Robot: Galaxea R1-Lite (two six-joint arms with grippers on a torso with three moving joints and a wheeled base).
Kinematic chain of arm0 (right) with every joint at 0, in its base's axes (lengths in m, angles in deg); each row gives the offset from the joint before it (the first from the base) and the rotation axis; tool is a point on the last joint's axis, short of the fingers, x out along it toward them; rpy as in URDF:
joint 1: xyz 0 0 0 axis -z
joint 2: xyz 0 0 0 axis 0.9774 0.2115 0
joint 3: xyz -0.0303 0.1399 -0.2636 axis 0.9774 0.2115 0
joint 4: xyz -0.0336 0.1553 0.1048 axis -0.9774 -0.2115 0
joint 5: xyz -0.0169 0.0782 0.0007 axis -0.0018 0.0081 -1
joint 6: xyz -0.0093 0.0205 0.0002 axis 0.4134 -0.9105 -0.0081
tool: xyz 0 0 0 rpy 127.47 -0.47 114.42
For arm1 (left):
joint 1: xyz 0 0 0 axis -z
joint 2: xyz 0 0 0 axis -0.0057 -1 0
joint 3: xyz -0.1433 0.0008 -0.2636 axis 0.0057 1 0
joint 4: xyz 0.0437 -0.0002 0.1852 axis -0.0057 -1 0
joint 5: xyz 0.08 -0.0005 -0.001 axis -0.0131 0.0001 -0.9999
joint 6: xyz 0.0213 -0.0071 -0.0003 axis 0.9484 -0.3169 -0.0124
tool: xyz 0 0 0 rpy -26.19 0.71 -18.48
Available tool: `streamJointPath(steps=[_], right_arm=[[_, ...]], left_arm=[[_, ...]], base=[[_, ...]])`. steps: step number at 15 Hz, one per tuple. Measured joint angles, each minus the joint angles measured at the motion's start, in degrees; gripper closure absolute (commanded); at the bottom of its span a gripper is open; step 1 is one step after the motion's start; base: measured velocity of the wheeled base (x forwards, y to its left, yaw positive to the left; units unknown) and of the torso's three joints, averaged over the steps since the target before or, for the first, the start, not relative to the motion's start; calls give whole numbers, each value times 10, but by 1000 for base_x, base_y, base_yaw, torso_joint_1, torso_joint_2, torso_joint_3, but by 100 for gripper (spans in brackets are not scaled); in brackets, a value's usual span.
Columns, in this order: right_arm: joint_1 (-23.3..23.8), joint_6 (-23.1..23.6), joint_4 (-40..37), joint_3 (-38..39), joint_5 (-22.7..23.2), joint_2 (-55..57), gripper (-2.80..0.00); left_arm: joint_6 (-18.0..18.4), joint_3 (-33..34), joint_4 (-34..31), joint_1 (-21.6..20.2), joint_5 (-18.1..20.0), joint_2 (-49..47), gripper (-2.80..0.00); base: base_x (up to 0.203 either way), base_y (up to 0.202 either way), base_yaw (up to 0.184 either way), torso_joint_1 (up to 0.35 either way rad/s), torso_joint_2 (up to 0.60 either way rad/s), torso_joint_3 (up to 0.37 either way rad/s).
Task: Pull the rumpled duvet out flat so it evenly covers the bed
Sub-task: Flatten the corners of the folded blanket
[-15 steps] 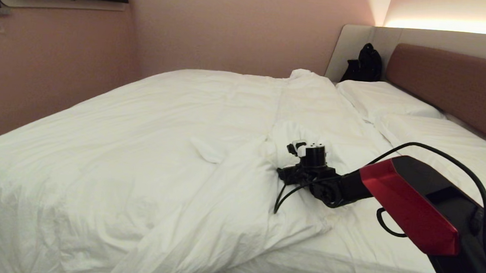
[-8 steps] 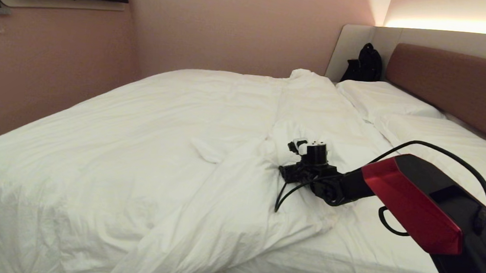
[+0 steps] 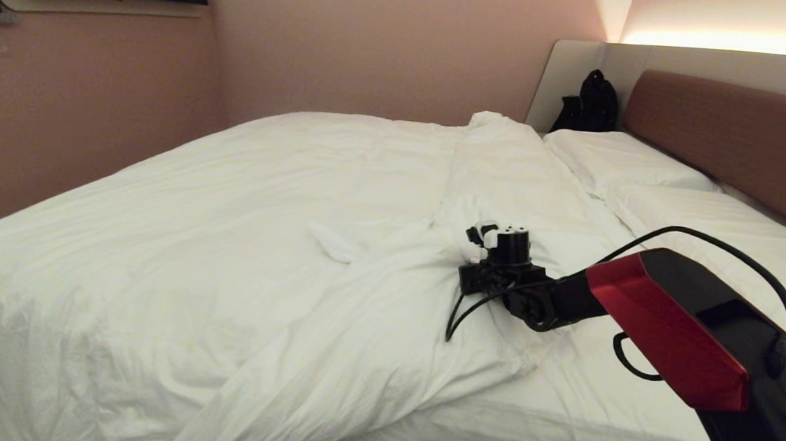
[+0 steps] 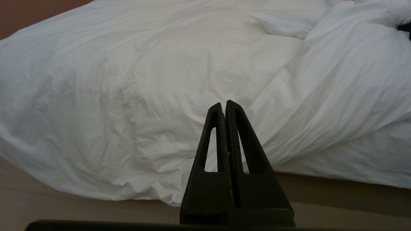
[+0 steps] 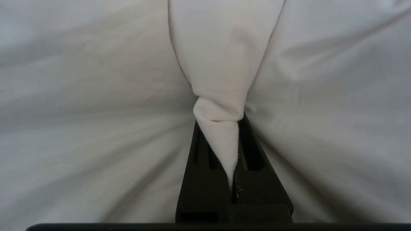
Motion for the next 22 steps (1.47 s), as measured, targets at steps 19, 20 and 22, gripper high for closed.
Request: streamJointPath(steps=[19, 20, 22], right_arm=[[0, -8, 33, 290, -15, -266, 0], [0, -8, 43, 312, -15, -285, 0], [0, -9, 59, 365, -15, -323, 0]], left_arm=[[0, 0, 0, 0, 0, 0, 0], [0, 0, 0, 0, 0, 0, 0], [0, 0, 0, 0, 0, 0, 0]], base=[[0, 0, 0, 0, 0, 0], [0, 0, 0, 0, 0, 0], [0, 0, 0, 0, 0, 0]])
